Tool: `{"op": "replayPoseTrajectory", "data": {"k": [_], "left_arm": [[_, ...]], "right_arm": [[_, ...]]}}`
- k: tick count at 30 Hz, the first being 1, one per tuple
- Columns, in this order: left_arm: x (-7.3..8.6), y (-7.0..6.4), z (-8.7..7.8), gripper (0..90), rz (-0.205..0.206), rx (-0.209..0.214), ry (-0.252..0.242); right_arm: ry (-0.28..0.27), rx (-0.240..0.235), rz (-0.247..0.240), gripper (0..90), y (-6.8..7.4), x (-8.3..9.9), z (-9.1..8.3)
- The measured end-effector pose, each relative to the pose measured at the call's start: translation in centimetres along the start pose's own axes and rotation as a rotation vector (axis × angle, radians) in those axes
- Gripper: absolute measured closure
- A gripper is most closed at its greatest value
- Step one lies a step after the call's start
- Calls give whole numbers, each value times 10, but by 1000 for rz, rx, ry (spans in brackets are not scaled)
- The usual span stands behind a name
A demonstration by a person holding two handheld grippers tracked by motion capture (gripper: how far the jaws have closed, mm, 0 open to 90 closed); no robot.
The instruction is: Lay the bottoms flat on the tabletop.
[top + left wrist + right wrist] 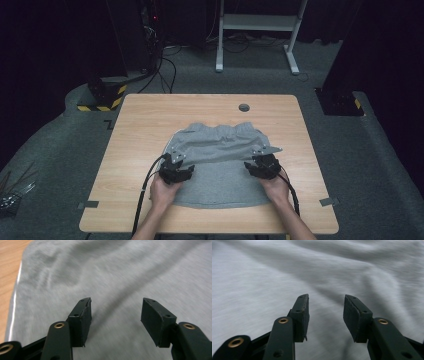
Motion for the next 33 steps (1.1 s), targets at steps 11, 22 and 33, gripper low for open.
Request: {"op": "replayPoseTrajectory", "data": {"k": [11,22,33], "left_arm": [[20,9,-11,384,-79,28,-11],[23,7,-10,375,-41,-4,-29],[23,7,-10,371,-41,-7,-28]], "right_arm": [[44,-136,-107,869,46,17,-8],[-63,10,16,606,16,26,-51],[42,-2,129,791,-8,54,-43]]}}
Point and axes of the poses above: each handheld gripper's, and its own axes: z roughly forward along the jaws, x roughly out of its underside, y roughly to its left, the point moved 8 cm from there along z, roughly forward along the jaws, and after that the axes turned 8 degrees about -z, right-handed, at the moved point
